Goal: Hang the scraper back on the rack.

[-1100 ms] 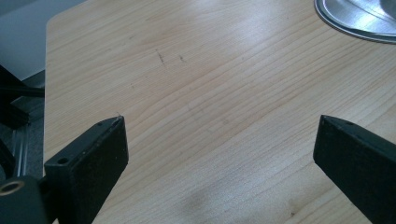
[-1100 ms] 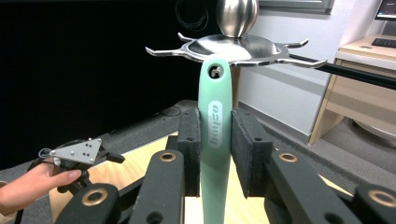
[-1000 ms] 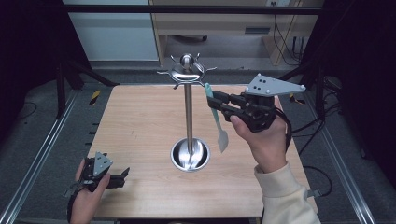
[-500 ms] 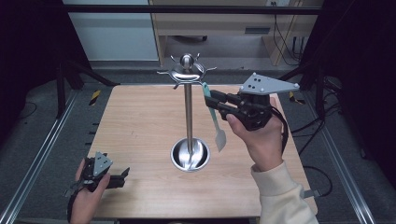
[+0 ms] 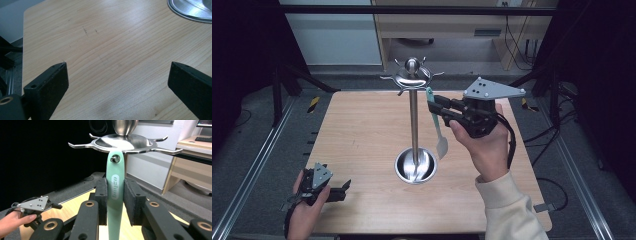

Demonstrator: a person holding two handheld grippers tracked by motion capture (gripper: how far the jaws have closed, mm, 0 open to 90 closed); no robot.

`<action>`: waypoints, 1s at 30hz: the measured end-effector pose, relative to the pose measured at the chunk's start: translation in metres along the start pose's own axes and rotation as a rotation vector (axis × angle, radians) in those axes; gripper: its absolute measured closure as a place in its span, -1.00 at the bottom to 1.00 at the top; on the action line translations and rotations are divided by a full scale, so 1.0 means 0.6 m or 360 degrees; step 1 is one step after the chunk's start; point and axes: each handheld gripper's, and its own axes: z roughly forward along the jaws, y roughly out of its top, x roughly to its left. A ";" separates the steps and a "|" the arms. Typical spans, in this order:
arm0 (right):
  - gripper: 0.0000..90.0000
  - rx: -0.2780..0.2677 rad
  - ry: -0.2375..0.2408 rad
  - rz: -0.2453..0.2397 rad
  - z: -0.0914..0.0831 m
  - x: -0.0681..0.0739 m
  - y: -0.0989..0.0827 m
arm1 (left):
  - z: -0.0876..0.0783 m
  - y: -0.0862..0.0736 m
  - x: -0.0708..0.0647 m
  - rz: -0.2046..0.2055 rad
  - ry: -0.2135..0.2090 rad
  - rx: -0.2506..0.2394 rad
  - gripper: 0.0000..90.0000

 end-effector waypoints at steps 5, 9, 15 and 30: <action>0.65 -0.0011 -0.0009 0.0004 0.002 0.002 -0.002 | 0.001 0.000 0.000 0.0001 -0.0001 0.0002 -0.94; 0.65 -0.0020 -0.0009 0.0006 0.003 0.002 -0.003 | 0.001 0.000 0.000 0.0002 -0.0005 0.0005 -0.94; 0.64 -0.0032 -0.0016 0.0006 0.005 0.003 -0.005 | 0.000 0.000 0.000 0.0001 -0.0003 0.0002 -0.94; 0.62 -0.0037 -0.0022 0.0010 0.008 0.004 -0.006 | 0.001 0.000 -0.001 0.0007 -0.0008 0.0005 -0.94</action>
